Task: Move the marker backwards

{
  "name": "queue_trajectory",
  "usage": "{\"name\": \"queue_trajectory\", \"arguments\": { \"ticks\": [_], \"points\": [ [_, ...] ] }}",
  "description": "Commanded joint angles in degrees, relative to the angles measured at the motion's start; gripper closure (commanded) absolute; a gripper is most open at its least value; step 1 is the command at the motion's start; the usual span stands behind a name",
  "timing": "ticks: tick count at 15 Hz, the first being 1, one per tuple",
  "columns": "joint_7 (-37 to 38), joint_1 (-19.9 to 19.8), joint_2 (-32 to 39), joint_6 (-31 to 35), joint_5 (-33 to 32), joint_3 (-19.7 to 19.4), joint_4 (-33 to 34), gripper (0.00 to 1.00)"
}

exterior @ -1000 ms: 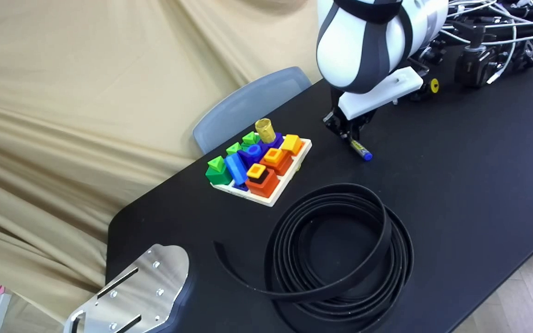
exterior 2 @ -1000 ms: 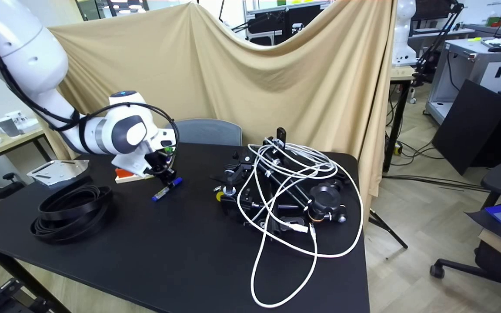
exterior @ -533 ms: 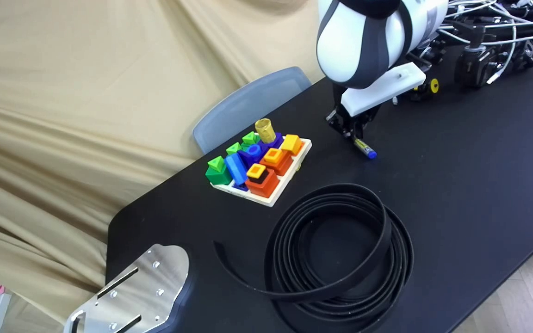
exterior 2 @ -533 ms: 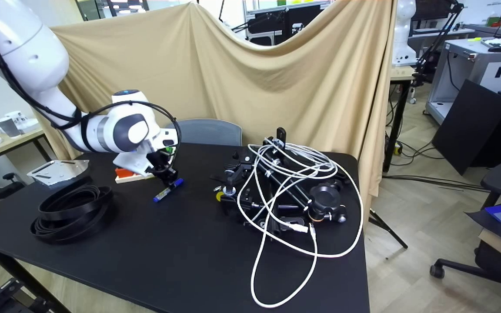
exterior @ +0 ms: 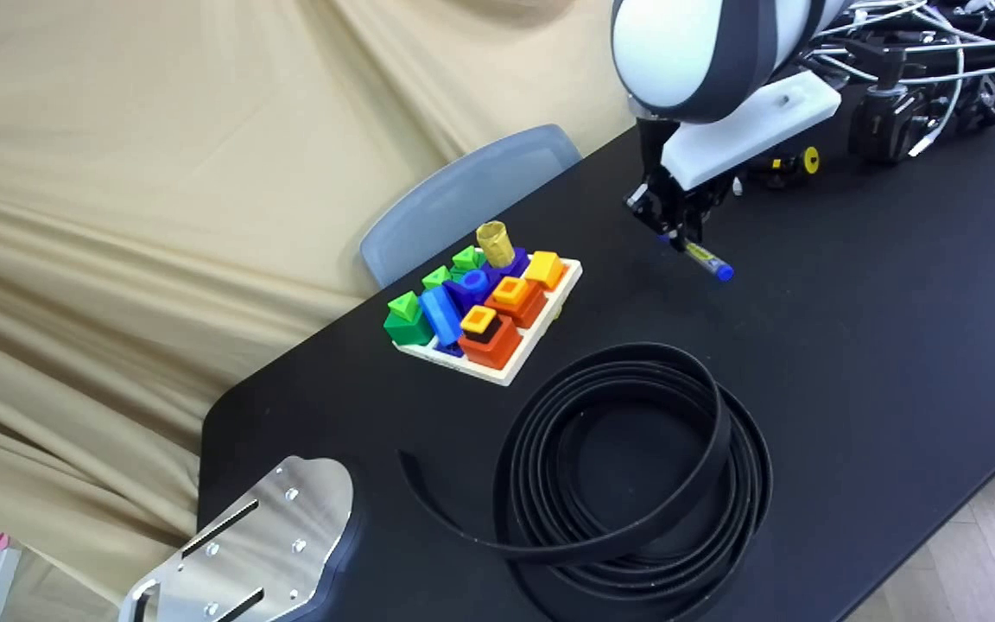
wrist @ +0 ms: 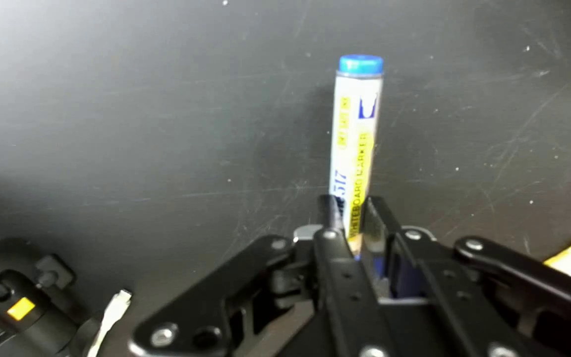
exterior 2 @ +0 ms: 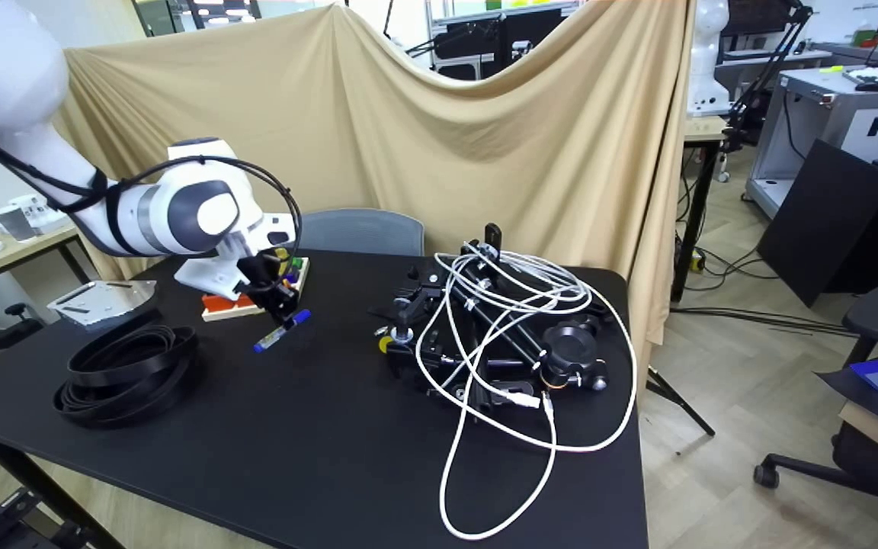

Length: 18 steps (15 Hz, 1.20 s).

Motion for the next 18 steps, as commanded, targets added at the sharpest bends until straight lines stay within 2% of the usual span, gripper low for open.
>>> {"name": "queue_trajectory", "arguments": {
  "ticks": [1,5,8,12,18],
  "points": [
    [1.60,0.44,-8.14,3.97,-1.38,-1.16,-10.25,0.95],
    [1.39,-0.82,-12.84,8.75,-0.48,-1.32,-18.49,0.95],
    [1.47,-2.18,-13.38,11.54,0.76,-1.45,-21.93,0.95],
    [2.69,-3.19,-11.32,14.08,3.02,-1.93,-22.96,0.95],
    [3.60,-3.41,-6.25,16.93,7.55,-1.66,-21.13,0.95]
  ]
}}
